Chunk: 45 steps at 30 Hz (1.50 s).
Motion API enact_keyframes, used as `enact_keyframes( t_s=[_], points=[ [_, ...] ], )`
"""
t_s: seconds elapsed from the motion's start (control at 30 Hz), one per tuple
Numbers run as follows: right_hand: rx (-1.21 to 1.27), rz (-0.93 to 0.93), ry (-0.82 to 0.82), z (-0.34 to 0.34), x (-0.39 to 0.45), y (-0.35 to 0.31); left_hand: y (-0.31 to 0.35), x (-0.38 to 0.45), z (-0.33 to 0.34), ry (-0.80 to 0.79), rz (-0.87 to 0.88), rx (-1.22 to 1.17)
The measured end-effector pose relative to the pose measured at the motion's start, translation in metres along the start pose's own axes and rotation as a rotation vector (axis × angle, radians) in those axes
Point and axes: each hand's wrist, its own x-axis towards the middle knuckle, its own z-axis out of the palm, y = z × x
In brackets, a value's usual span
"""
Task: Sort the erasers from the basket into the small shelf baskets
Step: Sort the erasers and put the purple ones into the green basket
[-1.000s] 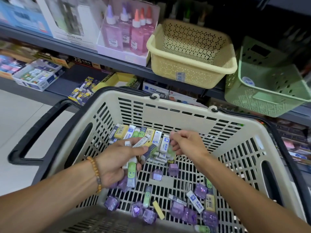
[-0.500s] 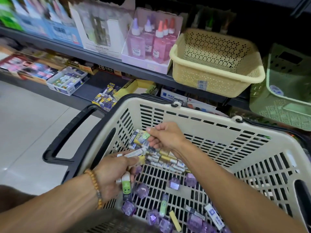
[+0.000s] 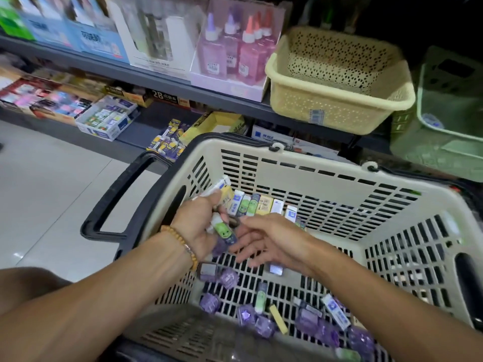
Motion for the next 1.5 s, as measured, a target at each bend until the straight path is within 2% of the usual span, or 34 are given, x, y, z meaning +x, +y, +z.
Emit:
enact_keyframes(
  t_s=[0.1, 0.2, 0.3, 0.4, 0.5, 0.6, 0.7, 0.8, 0.87, 0.97, 1.03, 1.1, 1.17, 1.23, 1.33, 1.5],
  points=[
    [0.171, -0.006, -0.106, 0.008, 0.0, 0.003, -0.001, -0.001, 0.004, 0.033, 0.077, -0.008],
    [0.181, -0.023, -0.062, 0.003, 0.002, 0.005, -0.001, -0.01, 0.004, 0.156, 0.201, 0.113],
    [0.206, -0.078, 0.033, -0.015, 0.004, -0.004, -0.005, -0.026, -0.003, 0.244, 0.206, 0.255],
    [0.014, -0.094, 0.226, -0.027, 0.015, -0.02, -0.007, -0.043, -0.016, 0.233, 0.175, 0.33],
    [-0.145, -0.083, 0.26, -0.019, 0.039, -0.036, -0.004, -0.052, -0.022, 0.187, 0.149, 0.377],
    [-0.144, -0.074, 0.301, -0.006, 0.063, -0.045, -0.003, -0.052, -0.024, 0.163, 0.139, 0.402],
    [-0.037, -0.097, 0.342, 0.006, 0.074, -0.042, -0.005, -0.047, -0.025, 0.141, 0.128, 0.38],
    [-0.116, -0.192, 0.424, 0.006, 0.067, -0.035, -0.005, -0.043, -0.024, 0.133, 0.111, 0.342],
    [-0.157, -0.216, 0.359, 0.0, 0.053, -0.032, -0.005, -0.04, -0.022, 0.115, 0.105, 0.318],
    [-0.205, -0.155, 0.054, -0.004, 0.034, -0.027, -0.007, -0.035, -0.018, 0.055, 0.092, 0.303],
    [-0.221, -0.132, -0.016, -0.005, 0.029, -0.023, -0.008, -0.033, -0.014, 0.021, 0.087, 0.314],
    [-0.121, -0.133, 0.038, -0.008, 0.028, -0.023, -0.009, -0.031, -0.013, 0.037, 0.093, 0.329],
    [-0.03, -0.13, 0.159, -0.017, 0.029, -0.025, -0.008, -0.029, -0.015, 0.077, 0.099, 0.353],
    [-0.1, -0.12, 0.266, -0.024, 0.033, -0.027, -0.008, -0.028, -0.019, 0.119, 0.113, 0.361],
    [-0.234, -0.059, 0.341, -0.024, 0.041, -0.032, -0.006, -0.026, -0.022, 0.125, 0.149, 0.359],
    [-0.086, -0.074, 0.428, -0.013, 0.051, -0.031, -0.007, -0.024, -0.02, 0.124, 0.161, 0.353]
  ],
)
